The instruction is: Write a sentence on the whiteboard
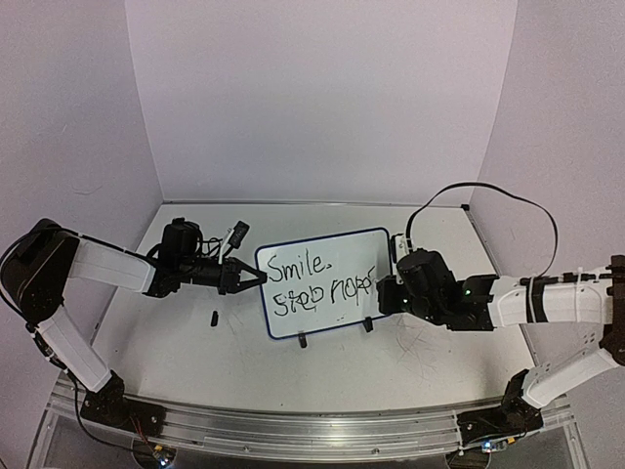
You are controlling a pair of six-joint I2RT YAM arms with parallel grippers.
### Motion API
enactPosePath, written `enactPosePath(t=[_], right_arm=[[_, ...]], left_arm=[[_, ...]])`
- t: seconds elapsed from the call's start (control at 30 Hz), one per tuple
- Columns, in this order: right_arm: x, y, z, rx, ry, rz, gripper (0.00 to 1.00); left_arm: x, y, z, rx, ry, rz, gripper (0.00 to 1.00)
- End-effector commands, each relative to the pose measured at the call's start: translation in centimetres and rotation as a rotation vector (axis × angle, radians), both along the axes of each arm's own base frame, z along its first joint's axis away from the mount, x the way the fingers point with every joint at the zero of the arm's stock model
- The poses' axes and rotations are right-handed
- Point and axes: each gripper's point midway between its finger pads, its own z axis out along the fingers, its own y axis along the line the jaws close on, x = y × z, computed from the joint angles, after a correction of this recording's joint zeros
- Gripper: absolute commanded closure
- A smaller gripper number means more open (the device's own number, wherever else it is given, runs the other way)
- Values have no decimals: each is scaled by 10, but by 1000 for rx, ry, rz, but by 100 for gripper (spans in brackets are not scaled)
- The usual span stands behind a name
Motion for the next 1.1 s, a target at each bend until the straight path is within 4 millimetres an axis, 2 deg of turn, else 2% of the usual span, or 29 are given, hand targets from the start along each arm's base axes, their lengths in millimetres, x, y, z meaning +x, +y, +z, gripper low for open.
enactPosePath(t=[0.0, 0.23, 0.4, 0.5, 0.63, 0.73, 1.0, 1.07], right_arm=[[-12, -11, -23, -40, 70, -6, 100], [-29, -11, -42, -50, 122, 8, 100], [-33, -7, -47, -51, 135, 12, 100], [-30, -4, -38, -38, 114, 16, 100], [-25, 0, -8, 31, 42, 20, 100], [-19, -2, 8, 43, -1, 0, 100], [-9, 3, 13, 17, -25, -3, 100], [-5, 7, 20, 34, -45, -5, 100]], left_arm=[[15, 9, -28, 111, 2, 85, 100], [15, 8, -29, 110, 4, 84, 100], [15, 8, -28, 109, 3, 84, 100], [15, 8, -27, 109, 4, 85, 100], [14, 9, -27, 108, 4, 85, 100], [14, 9, -26, 107, 0, 88, 100], [15, 9, -23, 103, -4, 88, 100], [14, 9, -23, 104, -3, 89, 100]])
